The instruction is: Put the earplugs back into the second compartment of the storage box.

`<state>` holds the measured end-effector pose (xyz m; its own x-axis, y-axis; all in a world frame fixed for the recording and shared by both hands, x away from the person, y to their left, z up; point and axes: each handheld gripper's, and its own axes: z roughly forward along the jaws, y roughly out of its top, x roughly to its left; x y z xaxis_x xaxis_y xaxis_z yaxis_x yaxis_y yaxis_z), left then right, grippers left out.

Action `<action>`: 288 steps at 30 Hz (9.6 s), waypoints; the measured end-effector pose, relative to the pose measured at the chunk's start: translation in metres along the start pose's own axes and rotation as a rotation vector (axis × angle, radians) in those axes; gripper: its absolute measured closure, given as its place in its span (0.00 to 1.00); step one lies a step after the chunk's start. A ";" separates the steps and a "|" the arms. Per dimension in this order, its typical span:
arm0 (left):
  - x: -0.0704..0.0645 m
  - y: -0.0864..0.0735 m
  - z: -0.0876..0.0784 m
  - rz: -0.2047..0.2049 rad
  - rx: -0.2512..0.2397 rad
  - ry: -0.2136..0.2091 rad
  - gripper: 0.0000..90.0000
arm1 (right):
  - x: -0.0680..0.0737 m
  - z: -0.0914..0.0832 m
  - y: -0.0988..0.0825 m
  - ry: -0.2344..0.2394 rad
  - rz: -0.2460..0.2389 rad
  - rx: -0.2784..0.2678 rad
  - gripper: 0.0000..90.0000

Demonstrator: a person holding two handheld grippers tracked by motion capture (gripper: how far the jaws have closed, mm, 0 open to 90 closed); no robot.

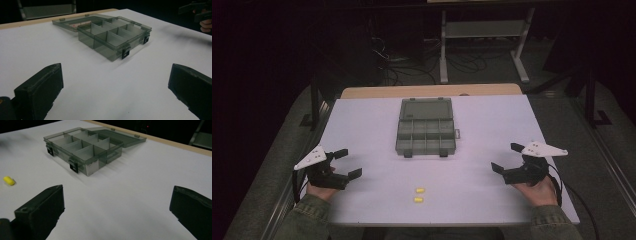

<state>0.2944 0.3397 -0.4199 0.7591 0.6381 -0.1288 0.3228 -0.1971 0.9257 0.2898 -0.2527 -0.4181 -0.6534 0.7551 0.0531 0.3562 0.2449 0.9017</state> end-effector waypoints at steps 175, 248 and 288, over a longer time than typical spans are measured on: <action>-0.083 0.140 0.157 0.481 0.628 -0.423 0.92 | 0.003 -0.014 0.000 0.048 -0.008 -0.004 0.00; 0.009 0.140 0.250 0.356 0.618 -0.190 0.69 | 0.003 -0.013 -0.005 0.073 -0.005 0.029 0.00; -0.066 0.132 0.187 0.363 0.482 -0.331 0.00 | 0.005 -0.013 -0.004 0.076 -0.012 0.031 0.00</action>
<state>0.3929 0.1327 -0.3553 0.9746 0.2235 -0.0128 0.1726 -0.7134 0.6792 0.2766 -0.2577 -0.4162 -0.7058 0.7043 0.0760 0.3679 0.2727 0.8890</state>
